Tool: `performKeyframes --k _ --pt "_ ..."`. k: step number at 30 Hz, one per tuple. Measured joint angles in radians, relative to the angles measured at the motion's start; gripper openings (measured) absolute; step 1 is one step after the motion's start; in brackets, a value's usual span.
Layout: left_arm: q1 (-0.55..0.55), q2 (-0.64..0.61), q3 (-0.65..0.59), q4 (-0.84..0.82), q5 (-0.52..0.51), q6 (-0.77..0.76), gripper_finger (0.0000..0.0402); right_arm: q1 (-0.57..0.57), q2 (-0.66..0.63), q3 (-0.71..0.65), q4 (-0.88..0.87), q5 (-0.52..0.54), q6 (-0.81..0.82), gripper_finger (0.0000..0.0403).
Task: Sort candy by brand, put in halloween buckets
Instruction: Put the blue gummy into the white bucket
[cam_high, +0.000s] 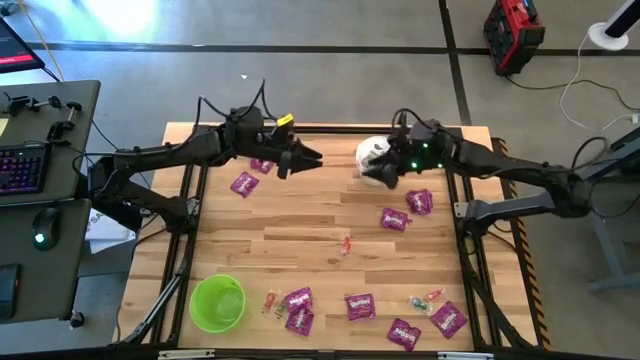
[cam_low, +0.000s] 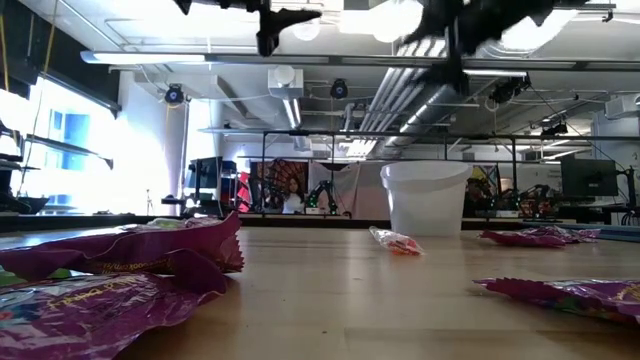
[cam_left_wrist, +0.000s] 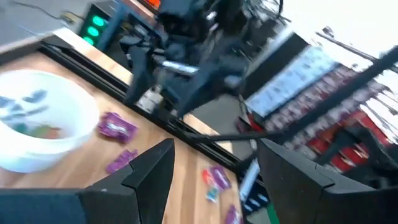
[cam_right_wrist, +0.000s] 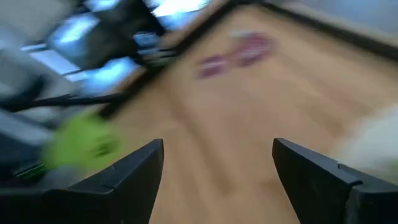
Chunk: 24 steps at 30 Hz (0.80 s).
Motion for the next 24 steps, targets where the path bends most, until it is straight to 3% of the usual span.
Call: performKeyframes --k 4,10,17,24 --pt "-0.031 0.000 0.000 -0.006 0.006 0.002 0.0218 0.160 -0.001 0.062 -0.185 -0.119 0.034 0.0295" --pt "-0.065 0.000 0.000 -0.005 -0.050 0.000 0.0218 0.488 0.001 0.006 -0.481 -0.052 0.150 0.0295" --pt "-0.084 0.000 0.000 -0.005 -0.072 -0.012 0.0218 0.826 0.022 -0.139 -0.387 -0.051 0.469 0.0289" --pt "-0.105 0.000 0.000 -0.014 -0.063 0.067 0.0218 1.009 0.243 -0.032 -0.374 0.003 0.585 0.0261"
